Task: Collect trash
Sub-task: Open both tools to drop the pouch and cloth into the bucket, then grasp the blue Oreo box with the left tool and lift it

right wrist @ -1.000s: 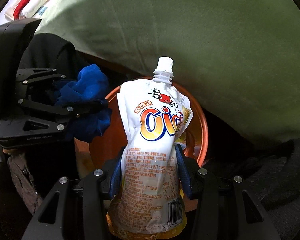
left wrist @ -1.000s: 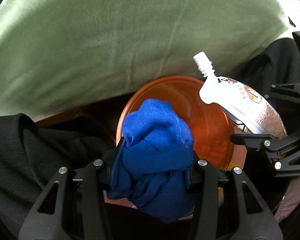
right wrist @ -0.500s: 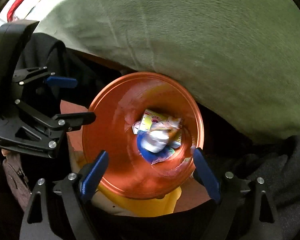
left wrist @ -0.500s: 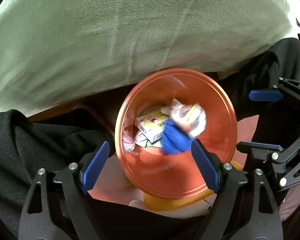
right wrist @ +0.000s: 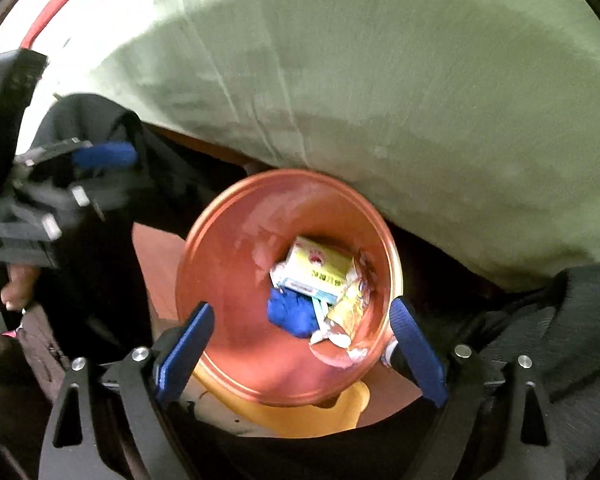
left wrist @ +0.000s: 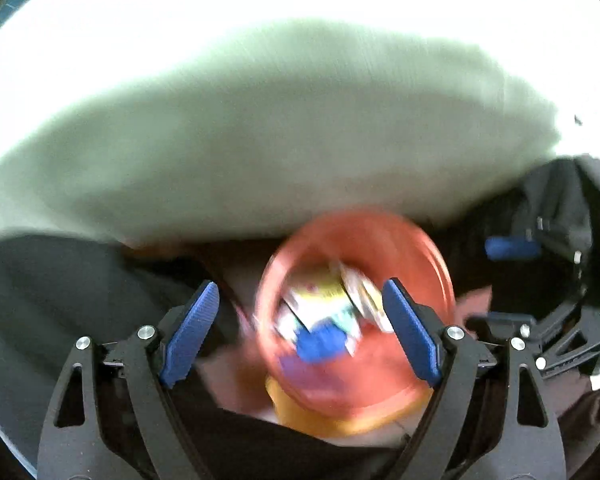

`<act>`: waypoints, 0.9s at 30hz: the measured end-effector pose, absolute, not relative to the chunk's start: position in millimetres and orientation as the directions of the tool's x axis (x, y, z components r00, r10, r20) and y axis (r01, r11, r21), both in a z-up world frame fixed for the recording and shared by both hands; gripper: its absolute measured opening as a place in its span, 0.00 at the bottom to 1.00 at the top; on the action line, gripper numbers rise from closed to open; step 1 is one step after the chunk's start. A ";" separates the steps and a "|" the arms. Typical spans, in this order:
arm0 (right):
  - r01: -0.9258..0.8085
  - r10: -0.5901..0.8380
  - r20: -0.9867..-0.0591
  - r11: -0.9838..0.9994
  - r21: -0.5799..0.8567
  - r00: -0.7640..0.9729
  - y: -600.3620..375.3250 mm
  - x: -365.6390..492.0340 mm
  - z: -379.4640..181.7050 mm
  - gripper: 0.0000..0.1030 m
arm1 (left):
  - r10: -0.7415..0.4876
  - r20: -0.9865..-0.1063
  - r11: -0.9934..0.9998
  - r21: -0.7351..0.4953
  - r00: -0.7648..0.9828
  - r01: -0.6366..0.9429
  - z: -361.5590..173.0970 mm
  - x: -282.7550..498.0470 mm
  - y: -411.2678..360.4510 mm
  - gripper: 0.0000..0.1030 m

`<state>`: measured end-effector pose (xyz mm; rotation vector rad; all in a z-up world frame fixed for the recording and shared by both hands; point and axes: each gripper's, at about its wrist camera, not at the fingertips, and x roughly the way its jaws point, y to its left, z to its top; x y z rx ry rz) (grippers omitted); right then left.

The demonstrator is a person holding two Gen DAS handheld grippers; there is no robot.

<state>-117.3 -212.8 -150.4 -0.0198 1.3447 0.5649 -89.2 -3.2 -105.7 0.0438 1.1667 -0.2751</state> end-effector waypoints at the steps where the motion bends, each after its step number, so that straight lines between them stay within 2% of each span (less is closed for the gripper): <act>1: -0.396 0.384 -0.916 0.864 0.310 0.120 -215.2 -117.2 -146.9 0.86 | -0.162 -0.893 0.973 -0.074 0.420 0.218 -92.4 -86.7 4.7 0.79; 3: -0.398 0.408 -0.903 0.857 0.327 0.137 -220.5 -117.8 -141.6 0.87 | -0.095 -0.841 0.986 -0.007 0.533 0.164 -62.2 -79.0 22.0 0.79; 6: -0.394 0.419 -0.898 0.855 0.338 0.138 -219.1 -116.5 -142.5 0.87 | 0.039 -0.753 0.997 0.077 0.657 0.028 -18.9 -49.8 52.4 0.89; 10: -0.390 0.416 -0.899 0.857 0.336 0.140 -217.8 -117.0 -145.3 0.87 | 0.156 -0.676 0.988 0.106 0.721 -0.115 13.5 -3.7 82.5 0.90; 17: -0.378 0.410 -0.900 0.864 0.333 0.145 -219.8 -117.4 -148.6 0.87 | 0.127 -0.678 0.978 -0.038 0.724 -0.207 43.8 79.1 118.8 0.90; 27: -0.384 0.420 -0.898 0.857 0.343 0.135 -218.7 -115.3 -152.4 0.87 | 0.203 -0.720 0.950 -0.020 0.663 -0.313 25.4 143.9 133.4 0.90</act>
